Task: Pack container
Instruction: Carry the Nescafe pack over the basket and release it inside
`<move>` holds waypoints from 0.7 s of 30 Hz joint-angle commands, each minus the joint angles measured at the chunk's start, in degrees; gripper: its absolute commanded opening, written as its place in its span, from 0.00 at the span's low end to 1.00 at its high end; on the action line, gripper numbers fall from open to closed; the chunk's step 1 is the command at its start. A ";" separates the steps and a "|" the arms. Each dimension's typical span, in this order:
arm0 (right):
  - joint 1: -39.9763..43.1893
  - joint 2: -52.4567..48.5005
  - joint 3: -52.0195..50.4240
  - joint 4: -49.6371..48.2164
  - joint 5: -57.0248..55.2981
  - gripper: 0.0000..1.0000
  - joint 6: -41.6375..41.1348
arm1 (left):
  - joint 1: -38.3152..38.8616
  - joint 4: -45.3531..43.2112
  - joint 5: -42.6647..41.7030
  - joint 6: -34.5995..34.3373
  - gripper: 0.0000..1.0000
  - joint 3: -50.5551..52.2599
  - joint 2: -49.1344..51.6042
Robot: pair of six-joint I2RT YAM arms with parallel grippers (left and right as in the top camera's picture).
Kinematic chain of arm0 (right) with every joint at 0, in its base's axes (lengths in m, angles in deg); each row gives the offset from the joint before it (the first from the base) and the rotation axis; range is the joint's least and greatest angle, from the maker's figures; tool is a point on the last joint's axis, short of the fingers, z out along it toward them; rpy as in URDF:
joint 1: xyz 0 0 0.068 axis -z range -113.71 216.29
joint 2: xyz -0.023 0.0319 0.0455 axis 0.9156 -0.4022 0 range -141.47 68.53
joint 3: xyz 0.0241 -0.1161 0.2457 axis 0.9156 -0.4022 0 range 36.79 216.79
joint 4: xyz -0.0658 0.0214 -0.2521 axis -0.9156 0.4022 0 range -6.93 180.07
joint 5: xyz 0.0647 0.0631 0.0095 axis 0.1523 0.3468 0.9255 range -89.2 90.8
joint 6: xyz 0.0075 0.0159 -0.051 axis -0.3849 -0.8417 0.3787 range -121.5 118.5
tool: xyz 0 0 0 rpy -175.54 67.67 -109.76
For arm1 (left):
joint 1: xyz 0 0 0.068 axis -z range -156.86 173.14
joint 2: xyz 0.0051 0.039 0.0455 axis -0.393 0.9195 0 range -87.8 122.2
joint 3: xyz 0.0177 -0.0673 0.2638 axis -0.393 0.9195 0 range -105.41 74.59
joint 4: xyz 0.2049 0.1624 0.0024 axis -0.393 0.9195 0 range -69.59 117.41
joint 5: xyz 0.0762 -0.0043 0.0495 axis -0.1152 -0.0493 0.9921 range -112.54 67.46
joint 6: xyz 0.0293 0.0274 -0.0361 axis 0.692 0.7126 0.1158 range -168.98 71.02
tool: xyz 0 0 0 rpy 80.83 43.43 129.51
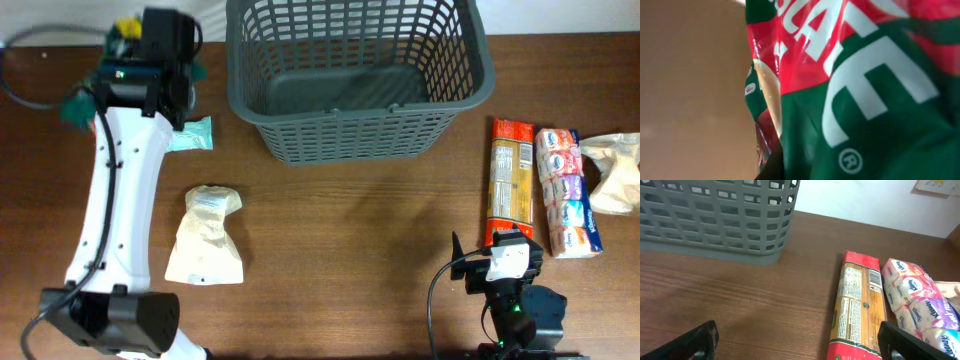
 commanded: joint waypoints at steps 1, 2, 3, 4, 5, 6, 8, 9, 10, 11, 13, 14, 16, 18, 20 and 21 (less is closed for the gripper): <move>0.44 0.37 -0.46 -0.13 0.31 0.99 -0.46 | 2.40 -3.43 7.26 7.39 0.02 -9.38 -4.20; 0.44 0.37 -0.46 -0.13 0.28 0.99 -0.46 | 3.17 -4.68 7.23 9.03 0.02 -11.02 -4.20; 0.44 0.37 -0.46 -0.13 0.28 0.99 -0.46 | 4.07 -6.05 7.04 11.06 0.02 -12.46 -4.20; 0.44 0.37 -0.46 -0.13 0.28 0.99 -0.46 | 5.14 -7.50 6.80 13.70 0.02 -13.81 -4.20; 0.44 0.37 -0.46 -0.13 0.28 0.99 -0.46 | 6.36 -9.11 6.78 16.46 0.02 -14.86 -4.20; 0.44 0.37 -0.46 -0.13 0.28 0.99 -0.46 | 7.80 -11.06 6.62 19.96 0.02 -15.54 -4.20; 0.44 0.37 -0.46 -0.13 0.28 0.99 -0.46 | 10.73 -15.19 6.64 27.34 0.02 -16.04 -4.20; 0.44 0.37 -0.46 -0.13 0.28 0.99 -0.46 | 12.20 -17.38 6.62 30.58 0.02 -16.04 -4.20; 0.44 0.39 -0.46 -0.13 0.28 0.99 -0.46 | 13.86 -19.67 6.49 33.57 0.02 -16.02 -4.17; 0.44 0.37 -0.46 -0.13 0.31 0.99 -0.46 | 14.99 -21.07 5.84 35.43 0.02 -16.04 -4.15; 0.44 0.37 -0.46 -0.13 0.28 0.99 -0.46 | 17.16 -23.04 2.34 38.45 0.02 -16.02 -4.13; 0.44 0.37 -0.46 -0.13 0.28 0.99 -0.46 | 18.01 -23.58 -0.33 39.41 0.02 -16.02 -4.13; 0.44 0.37 -0.46 -0.13 0.28 0.99 -0.46 | 19.15 -23.85 -6.34 40.06 0.02 -16.02 -4.11; 0.44 0.37 -0.46 -0.13 0.28 0.99 -0.46 | 19.50 -23.80 -14.16 40.02 0.02 -16.02 -3.93; 0.44 0.37 -0.46 -0.13 0.28 0.99 -0.46 | 19.50 -23.85 -21.07 40.00 0.02 -16.02 -3.39; 0.44 0.37 -0.46 -0.13 0.28 0.99 -0.46 | 19.50 -23.85 -24.09 39.95 0.02 -16.02 -2.99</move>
